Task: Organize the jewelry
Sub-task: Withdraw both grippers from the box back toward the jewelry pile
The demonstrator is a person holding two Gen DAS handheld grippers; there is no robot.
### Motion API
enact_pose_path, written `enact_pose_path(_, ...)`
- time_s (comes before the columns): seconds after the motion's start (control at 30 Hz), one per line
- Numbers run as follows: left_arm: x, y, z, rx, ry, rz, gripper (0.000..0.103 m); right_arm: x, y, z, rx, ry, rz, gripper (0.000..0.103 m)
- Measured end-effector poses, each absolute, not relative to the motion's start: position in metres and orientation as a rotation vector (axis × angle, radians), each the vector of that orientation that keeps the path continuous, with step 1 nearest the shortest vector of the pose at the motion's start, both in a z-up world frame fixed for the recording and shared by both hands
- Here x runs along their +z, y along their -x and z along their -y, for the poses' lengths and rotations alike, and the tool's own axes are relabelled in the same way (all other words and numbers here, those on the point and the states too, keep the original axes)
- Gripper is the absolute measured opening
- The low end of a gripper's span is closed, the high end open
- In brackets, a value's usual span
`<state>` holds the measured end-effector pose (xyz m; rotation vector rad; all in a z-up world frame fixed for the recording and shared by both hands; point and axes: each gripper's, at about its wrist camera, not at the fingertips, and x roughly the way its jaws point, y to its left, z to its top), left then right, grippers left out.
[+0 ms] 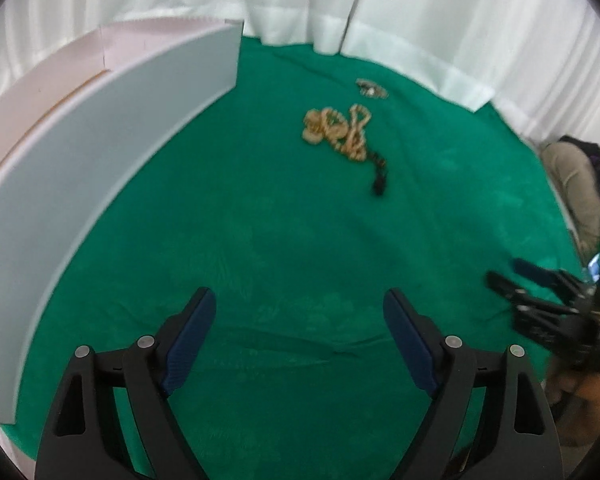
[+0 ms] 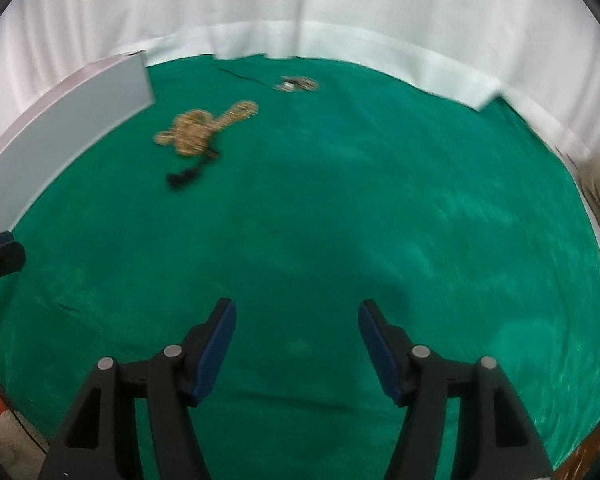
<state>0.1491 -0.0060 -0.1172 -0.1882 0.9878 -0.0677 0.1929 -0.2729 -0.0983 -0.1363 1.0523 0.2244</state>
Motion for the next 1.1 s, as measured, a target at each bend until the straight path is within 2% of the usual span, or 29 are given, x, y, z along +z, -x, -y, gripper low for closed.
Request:
enact_pose_path(0.5,-0.148,-0.154,0.009,-0.033,0.133,-1.039,0.087,-0.096,-0.181,0.279,0.224,0.064,-1.061,0.065)
enact_pose_path(0.87,-0.153,-0.157,0.018,-0.052,0.086,-1.041,0.099,-0.095,-0.178,0.27,0.243,0.059,-1.073,0.065)
enact_pose_path(1.1,-0.159,-0.156,0.029,-0.033,-0.009,-1.044,0.103,-0.092,-0.179,0.273,0.24,0.049,-1.064,0.065)
